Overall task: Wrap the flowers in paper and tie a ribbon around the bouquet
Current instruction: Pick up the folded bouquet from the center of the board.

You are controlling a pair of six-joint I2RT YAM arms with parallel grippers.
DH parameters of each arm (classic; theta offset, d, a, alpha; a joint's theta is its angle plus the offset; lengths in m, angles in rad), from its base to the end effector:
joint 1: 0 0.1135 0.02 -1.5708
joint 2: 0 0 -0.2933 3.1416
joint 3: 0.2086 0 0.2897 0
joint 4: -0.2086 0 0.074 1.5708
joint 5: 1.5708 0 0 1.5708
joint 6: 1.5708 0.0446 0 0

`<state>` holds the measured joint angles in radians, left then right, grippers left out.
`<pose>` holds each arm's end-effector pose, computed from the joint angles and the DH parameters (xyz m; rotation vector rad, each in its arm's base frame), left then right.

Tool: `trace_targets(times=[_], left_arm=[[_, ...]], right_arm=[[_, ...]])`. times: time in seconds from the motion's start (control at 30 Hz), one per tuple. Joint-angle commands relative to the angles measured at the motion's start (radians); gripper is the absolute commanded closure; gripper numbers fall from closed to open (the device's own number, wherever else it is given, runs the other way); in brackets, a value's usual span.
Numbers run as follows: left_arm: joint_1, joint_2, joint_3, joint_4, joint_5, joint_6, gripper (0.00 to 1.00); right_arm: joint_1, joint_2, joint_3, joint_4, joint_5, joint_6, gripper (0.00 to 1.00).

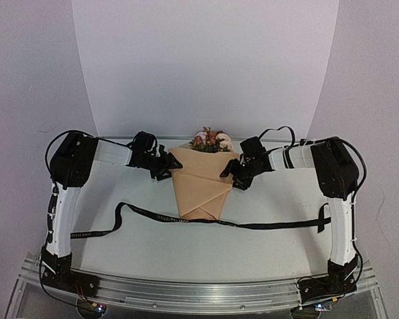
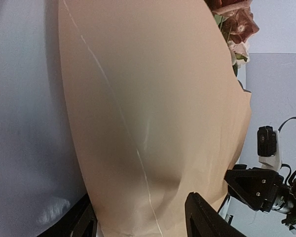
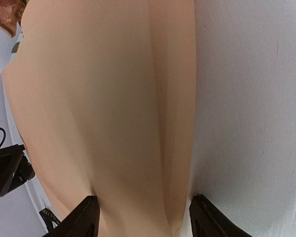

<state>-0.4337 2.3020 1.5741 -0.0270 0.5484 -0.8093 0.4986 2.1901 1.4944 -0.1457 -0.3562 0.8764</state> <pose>0.4884 -0.2518 0.1113 -0.1693 2.5294 -1.2088 0.4523 0.2640 0.1304 0.3149 2.6050 0.9984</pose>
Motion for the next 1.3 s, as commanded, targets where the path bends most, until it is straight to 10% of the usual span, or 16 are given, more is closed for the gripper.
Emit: trace_targets(times=[0.0,0.4,1.27], left_arm=[[-0.015,0.087,0.063,-0.024,-0.008,-0.047,0.42],[-0.023,0.12,0.153,0.01,0.044,-0.099,0.81],[-0.035,-0.011,0.172,-0.148,0.093,-0.143,0.92]], right_arm=[[-0.001,0.066,0.068,-0.006,-0.018,0.016,0.45],[-0.001,0.069,0.165,-0.064,0.002,-0.055,0.99],[0.002,-0.059,0.227,-0.277,-0.005,-0.032,1.0]])
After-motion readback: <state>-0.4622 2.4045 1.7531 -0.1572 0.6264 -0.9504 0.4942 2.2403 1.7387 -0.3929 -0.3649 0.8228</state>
